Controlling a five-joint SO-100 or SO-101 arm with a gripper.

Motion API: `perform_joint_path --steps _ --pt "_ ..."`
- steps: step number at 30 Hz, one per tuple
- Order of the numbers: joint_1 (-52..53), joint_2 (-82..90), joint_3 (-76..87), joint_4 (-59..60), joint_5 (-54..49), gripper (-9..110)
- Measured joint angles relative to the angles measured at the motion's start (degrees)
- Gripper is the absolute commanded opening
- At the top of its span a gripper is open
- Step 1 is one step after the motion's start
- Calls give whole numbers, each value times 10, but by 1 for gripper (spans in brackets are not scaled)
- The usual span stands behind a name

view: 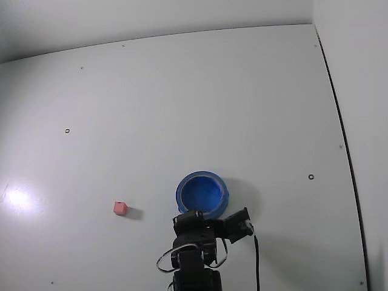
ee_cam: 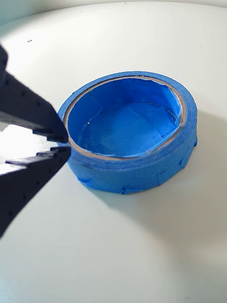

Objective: Grasp a block and put it in the bin.

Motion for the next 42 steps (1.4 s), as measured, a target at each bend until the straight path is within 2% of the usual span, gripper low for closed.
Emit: perform_joint_path --steps 18,23,28,33,38,42 --pt "-7 0 0 4 -23 0" --pt "-7 0 -15 4 -126 0" --pt "-7 0 -33 6 -294 2" --pt "-11 0 -87 55 -454 17" --pt "-57 0 -156 119 -507 32" --pt "-131 -7 -217 158 -512 32"
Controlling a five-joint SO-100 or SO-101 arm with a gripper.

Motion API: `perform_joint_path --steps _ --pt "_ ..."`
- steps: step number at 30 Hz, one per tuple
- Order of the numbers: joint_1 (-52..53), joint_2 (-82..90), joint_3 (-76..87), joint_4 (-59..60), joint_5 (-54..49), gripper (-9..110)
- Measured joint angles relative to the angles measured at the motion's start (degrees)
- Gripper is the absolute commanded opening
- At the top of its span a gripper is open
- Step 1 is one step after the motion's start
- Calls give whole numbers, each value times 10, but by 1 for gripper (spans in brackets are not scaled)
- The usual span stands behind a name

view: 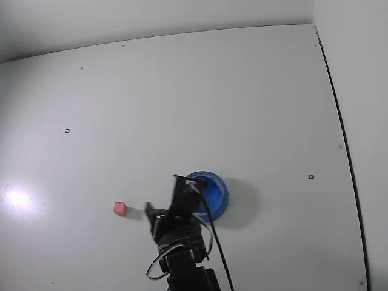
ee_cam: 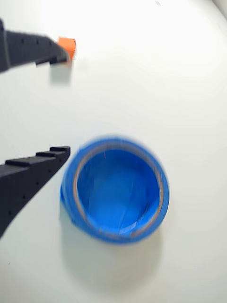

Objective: Grasp a block and put it in the bin.

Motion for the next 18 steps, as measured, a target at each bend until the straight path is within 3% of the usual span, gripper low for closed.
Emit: perform_joint_path --steps 5,18 --pt "-62 -75 -62 11 8 30" --pt "-146 -490 -272 11 23 29"
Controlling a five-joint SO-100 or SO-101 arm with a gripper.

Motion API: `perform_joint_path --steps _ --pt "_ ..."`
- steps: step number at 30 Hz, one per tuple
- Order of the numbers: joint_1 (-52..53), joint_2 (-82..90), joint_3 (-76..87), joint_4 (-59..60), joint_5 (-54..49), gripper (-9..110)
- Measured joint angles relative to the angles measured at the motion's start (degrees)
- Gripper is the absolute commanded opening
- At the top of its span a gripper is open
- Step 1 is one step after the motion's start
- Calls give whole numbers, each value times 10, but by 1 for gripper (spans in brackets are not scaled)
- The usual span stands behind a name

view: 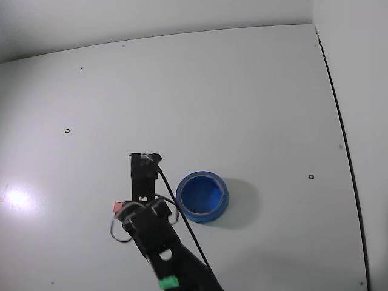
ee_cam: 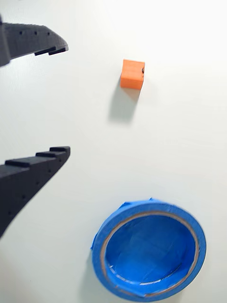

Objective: Grasp a block and put it in the bin.

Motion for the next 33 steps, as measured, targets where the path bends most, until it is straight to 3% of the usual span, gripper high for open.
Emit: perform_joint_path --steps 11,33 --pt "-50 -236 -186 -1 0 29" --pt "-53 -501 -376 -1 0 28"
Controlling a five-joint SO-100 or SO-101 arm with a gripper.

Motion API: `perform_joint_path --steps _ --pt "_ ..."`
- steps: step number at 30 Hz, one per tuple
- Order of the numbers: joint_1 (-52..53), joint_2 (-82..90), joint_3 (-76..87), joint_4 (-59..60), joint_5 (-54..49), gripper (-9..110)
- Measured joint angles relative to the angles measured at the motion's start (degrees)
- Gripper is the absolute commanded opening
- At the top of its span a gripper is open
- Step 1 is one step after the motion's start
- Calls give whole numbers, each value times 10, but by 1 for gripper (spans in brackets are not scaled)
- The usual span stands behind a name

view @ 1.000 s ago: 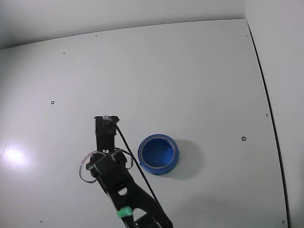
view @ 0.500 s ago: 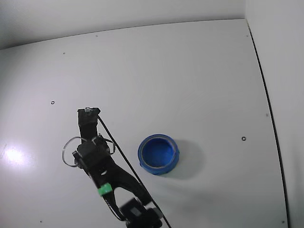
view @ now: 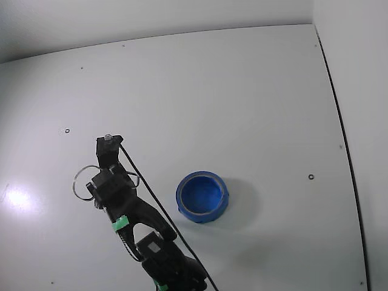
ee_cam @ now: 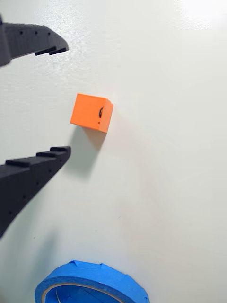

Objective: Grasp a block and put it in the bin.

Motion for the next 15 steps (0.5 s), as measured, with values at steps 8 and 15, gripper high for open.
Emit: perform_joint_path --steps 8,15 --pt "0 -65 -33 0 0 28" --pt "0 -103 -47 -23 0 28"
